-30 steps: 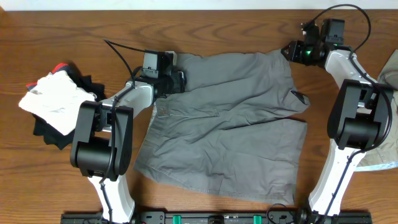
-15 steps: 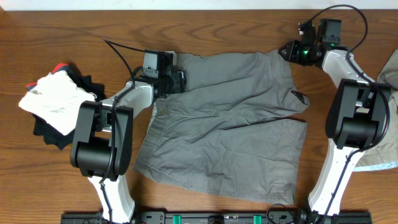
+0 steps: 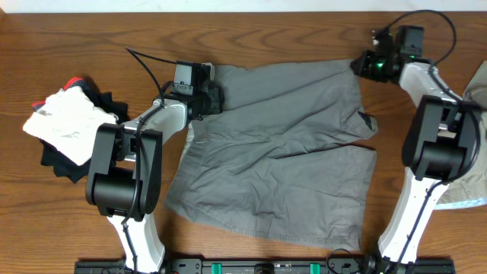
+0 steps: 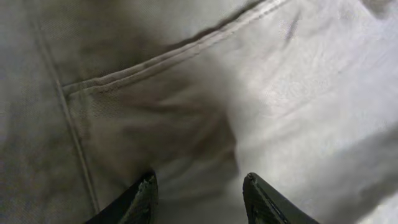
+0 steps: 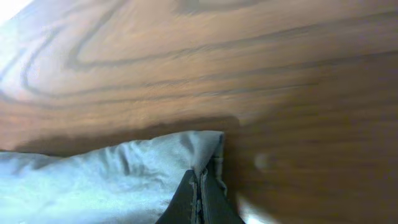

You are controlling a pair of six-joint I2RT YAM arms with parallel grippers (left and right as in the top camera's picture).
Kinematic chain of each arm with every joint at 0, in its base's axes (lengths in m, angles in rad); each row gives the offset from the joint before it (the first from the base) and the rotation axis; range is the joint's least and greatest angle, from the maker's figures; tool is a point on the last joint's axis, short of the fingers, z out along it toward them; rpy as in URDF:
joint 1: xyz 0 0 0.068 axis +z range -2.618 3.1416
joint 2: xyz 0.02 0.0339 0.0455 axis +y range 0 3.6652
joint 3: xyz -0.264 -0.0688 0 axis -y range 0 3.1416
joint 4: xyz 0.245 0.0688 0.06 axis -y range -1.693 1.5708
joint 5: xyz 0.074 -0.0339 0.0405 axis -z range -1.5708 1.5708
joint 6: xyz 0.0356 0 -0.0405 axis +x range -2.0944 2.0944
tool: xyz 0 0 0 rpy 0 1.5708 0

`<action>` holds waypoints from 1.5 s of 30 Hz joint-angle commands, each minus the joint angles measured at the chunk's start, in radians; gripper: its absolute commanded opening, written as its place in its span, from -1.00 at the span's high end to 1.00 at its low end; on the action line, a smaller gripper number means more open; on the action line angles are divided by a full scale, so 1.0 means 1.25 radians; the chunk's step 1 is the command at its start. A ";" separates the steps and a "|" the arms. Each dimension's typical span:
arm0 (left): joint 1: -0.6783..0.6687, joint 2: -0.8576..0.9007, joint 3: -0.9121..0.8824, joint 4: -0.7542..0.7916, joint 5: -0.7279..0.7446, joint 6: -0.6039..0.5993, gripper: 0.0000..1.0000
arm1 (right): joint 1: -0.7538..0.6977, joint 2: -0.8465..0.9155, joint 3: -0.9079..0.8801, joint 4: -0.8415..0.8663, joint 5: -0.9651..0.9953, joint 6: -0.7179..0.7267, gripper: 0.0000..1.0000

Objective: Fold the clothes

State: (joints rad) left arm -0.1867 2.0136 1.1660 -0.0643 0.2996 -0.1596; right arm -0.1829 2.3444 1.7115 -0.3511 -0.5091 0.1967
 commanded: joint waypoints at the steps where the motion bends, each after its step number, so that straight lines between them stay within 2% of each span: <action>1: 0.009 0.055 -0.031 -0.038 -0.041 -0.011 0.05 | -0.033 0.002 0.040 0.009 0.033 0.028 0.92; 2: 0.009 0.055 -0.031 -0.038 -0.041 -0.011 0.05 | -0.033 0.002 0.042 0.009 0.033 0.028 0.87; 6: 0.009 0.055 -0.031 -0.040 -0.041 -0.011 0.05 | -0.023 0.002 0.042 0.005 0.032 0.027 0.28; 8: 0.009 0.055 -0.031 -0.039 -0.041 -0.011 0.05 | -0.021 0.002 0.042 -0.001 0.015 0.017 0.15; 12: 0.009 0.055 -0.031 -0.002 -0.068 -0.015 0.04 | -0.021 -0.009 0.043 -0.071 -0.033 -0.020 0.23; 18: 0.011 0.055 -0.029 0.094 -0.076 -0.030 0.02 | -0.021 -0.079 0.043 -0.256 -0.028 -0.172 0.30; 21: 0.020 0.054 -0.007 0.099 -0.079 -0.051 0.02 | -0.020 -0.129 0.043 -0.328 -0.023 -0.229 0.28; 26: 0.027 0.022 0.057 -0.042 -0.079 -0.047 0.02 | -0.012 -0.198 0.043 -0.480 0.010 -0.316 0.30; 30: 0.026 -0.056 0.062 -0.167 -0.079 -0.047 0.01 | 0.002 -0.209 0.043 -0.603 0.024 -0.375 0.39; 31: 0.026 -0.078 0.062 -0.201 -0.079 -0.047 0.01 | 0.006 -0.208 0.042 -0.629 0.034 -0.382 0.47; 33: 0.026 -0.125 0.062 -0.275 -0.079 -0.047 0.02 | 0.017 -0.207 0.033 -0.669 0.060 -0.395 0.47; 38: 0.012 -0.166 0.061 -0.386 -0.079 -0.056 0.02 | 0.036 -0.207 -0.021 -0.645 0.166 -0.388 0.41; 45: -0.046 -0.138 0.019 -0.366 -0.073 -0.056 0.02 | 0.036 -0.206 -0.128 -0.552 0.174 -0.376 0.47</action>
State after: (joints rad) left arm -0.2123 1.8122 1.2152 -0.5259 0.2089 -0.2203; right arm -0.1390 2.0789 1.5982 -1.0657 -0.3161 -0.2623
